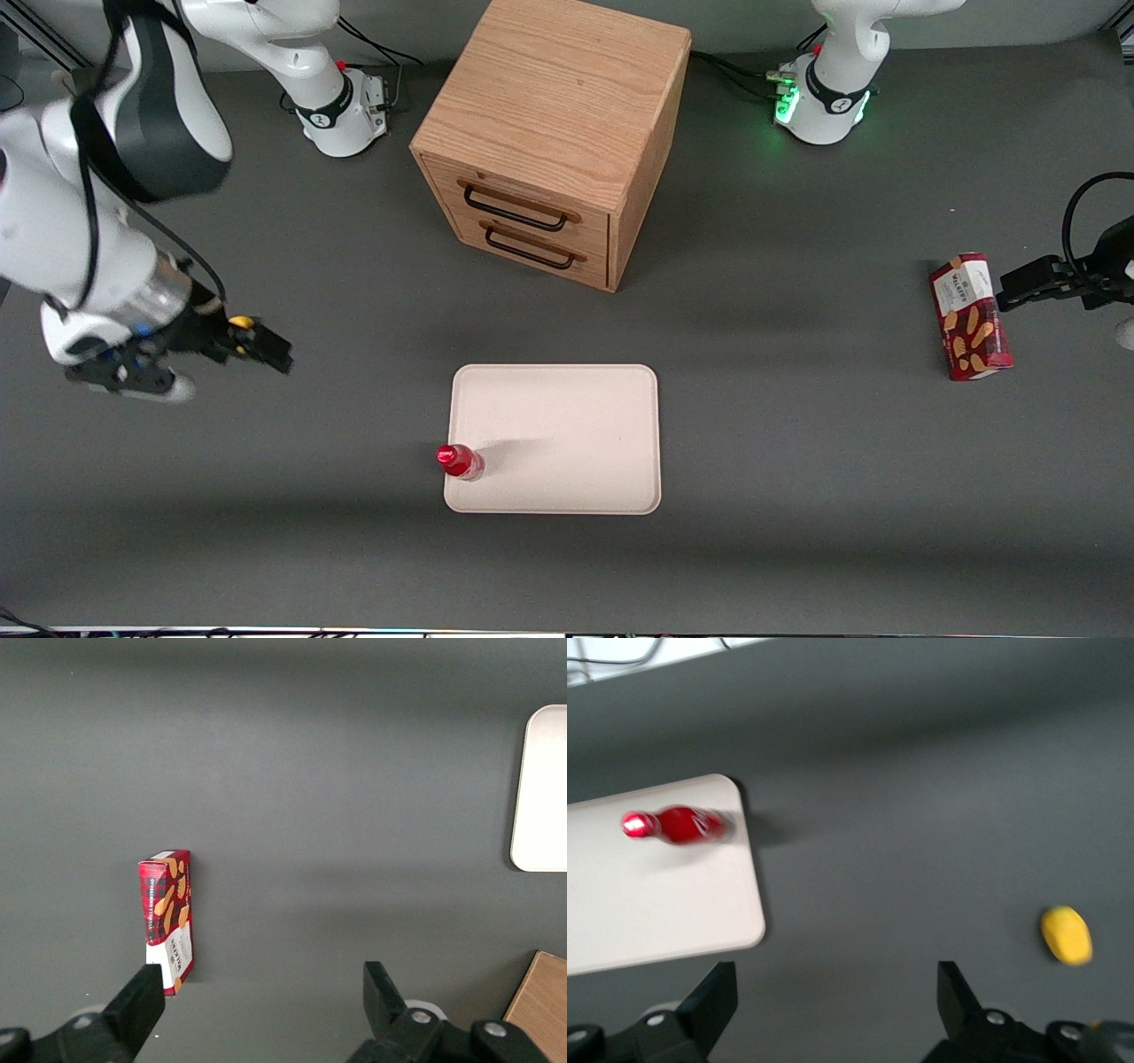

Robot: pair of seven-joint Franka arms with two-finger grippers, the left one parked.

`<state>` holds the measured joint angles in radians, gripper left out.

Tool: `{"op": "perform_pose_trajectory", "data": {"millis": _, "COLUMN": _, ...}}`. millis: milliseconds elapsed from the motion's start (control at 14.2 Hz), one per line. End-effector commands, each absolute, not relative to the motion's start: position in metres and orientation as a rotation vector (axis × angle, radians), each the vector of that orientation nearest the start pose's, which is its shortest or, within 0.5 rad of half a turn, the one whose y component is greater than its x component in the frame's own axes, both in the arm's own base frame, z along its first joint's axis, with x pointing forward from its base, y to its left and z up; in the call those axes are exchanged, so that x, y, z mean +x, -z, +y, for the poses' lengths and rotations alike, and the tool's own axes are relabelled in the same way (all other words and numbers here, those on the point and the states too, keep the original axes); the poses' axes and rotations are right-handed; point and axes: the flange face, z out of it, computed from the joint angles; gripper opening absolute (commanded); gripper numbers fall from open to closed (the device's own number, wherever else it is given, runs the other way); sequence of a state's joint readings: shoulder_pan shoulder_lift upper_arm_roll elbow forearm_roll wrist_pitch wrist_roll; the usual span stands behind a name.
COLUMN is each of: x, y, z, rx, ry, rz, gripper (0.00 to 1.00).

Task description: Place coke bottle on tray

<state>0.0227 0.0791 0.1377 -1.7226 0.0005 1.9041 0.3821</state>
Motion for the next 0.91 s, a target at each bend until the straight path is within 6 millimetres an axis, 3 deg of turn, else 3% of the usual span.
{"op": "perform_pose_trajectory", "data": {"millis": 0, "x": 0.519, "y": -0.550, "z": 0.067, "rx": -3.088, "ry": 0.137, "rz": 0.345, "gripper": 1.00}}
{"op": "perform_pose_trajectory", "data": {"millis": 211, "x": 0.487, "y": -0.575, "z": 0.035, "rx": -3.118, "ry": 0.050, "rz": 0.190, "gripper": 1.00}}
{"op": "perform_pose_trajectory", "data": {"millis": 422, "x": 0.480, "y": -0.583, "z": 0.002, "rx": -3.114, "ry": 0.019, "rz": 0.011, "gripper": 1.00}}
{"op": "perform_pose_trajectory", "data": {"millis": 844, "x": 0.499, "y": -0.622, "z": 0.007, "rx": -3.100, "ry": 0.006, "rz": 0.201, "gripper": 1.00}}
